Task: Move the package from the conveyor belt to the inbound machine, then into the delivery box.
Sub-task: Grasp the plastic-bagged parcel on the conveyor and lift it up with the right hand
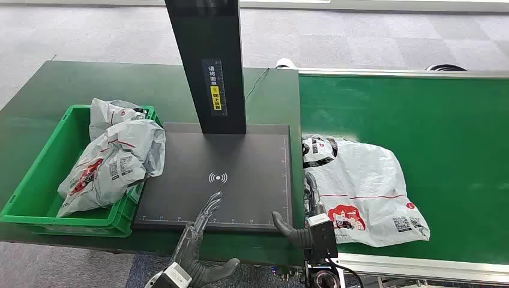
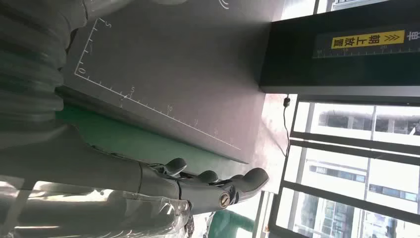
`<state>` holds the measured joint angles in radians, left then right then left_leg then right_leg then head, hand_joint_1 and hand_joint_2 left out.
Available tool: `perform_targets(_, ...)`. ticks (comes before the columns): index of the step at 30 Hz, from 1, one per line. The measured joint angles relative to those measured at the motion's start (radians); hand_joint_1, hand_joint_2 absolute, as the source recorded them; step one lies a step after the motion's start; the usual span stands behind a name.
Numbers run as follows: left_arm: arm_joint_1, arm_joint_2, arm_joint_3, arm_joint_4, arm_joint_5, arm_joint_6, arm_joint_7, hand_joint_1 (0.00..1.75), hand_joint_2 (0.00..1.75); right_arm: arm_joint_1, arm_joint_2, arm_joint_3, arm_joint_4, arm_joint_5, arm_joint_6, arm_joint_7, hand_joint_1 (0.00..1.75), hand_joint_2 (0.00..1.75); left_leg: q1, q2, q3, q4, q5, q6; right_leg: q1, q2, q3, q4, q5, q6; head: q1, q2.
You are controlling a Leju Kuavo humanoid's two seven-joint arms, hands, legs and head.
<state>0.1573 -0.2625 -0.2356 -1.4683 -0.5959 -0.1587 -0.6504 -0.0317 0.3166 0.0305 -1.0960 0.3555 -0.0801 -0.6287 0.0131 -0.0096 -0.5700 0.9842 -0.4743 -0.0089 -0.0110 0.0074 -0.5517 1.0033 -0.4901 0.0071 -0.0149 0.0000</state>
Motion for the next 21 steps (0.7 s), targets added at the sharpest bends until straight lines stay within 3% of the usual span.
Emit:
perform_targets(18, -0.003, 0.0, 0.0, 0.011, 0.001, -0.009, 0.0, 0.0, 1.75, 0.002, 0.0, -0.001, 0.0, 0.013, 0.0, 0.004, 0.0, 1.75, 0.0, 0.0, 0.0, 0.0, 0.0, 0.0, 0.0, 0.0, 0.0, 0.0, 0.0, 0.0, 0.0, 0.0)
perform_targets(21, -0.004, 0.0, 0.0, 0.011, 0.001, -0.007, 0.0, 0.0, 1.75, 0.001, 0.0, -0.002, 0.0, 0.066, -0.058, 0.025, 0.0, 1.75, 0.0, 0.0, 0.0, 0.0, 0.0, 0.0, 0.0, 0.0, 0.0, 0.0, 0.0, 0.0, 0.0, 0.0)
